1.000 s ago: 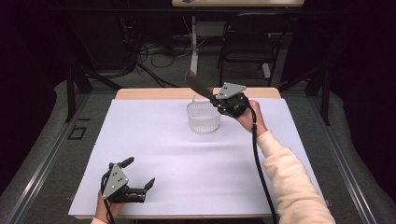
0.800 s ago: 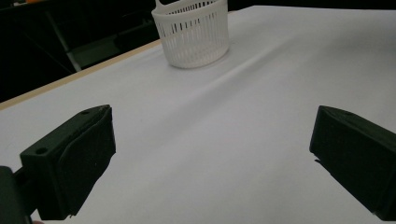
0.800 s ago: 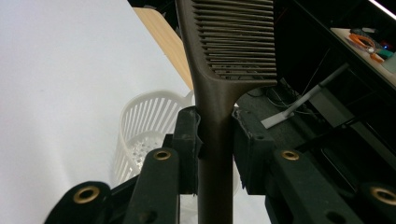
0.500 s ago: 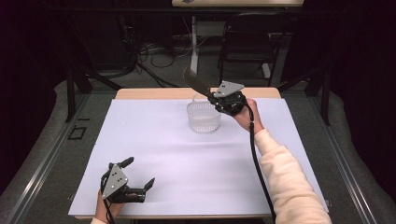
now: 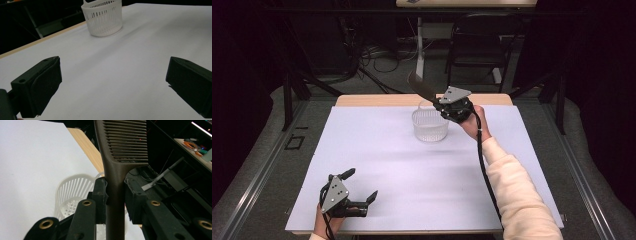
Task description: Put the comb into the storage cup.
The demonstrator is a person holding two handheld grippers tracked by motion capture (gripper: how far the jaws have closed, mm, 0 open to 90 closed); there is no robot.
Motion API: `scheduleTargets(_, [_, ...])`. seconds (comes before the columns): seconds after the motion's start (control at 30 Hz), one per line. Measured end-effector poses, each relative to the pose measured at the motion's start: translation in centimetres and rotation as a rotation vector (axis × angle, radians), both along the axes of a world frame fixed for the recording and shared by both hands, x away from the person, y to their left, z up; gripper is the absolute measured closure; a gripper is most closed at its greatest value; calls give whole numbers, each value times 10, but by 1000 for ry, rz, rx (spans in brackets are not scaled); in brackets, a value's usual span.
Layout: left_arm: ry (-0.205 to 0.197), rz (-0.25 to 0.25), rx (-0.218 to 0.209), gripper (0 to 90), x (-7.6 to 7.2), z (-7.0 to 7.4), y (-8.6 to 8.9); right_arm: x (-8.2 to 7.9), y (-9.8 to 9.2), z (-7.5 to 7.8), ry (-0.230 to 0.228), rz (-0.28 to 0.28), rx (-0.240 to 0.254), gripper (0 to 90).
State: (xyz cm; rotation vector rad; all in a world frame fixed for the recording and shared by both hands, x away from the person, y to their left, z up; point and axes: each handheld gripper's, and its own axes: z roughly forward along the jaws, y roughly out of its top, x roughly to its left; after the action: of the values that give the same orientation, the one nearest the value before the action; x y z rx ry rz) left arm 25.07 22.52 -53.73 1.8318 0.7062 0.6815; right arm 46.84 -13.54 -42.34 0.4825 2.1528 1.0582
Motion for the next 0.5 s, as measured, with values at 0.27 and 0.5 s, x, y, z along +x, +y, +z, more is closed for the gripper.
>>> scheduleTargets(0.27, [-1, 0, -1, 1, 0, 0, 0, 0, 4, 2, -12, 3, 1, 721])
scheduleTargets(0.5, [-2, 0, 0, 1, 0, 0, 0, 2, 7, 2, -19, 1, -10, 721])
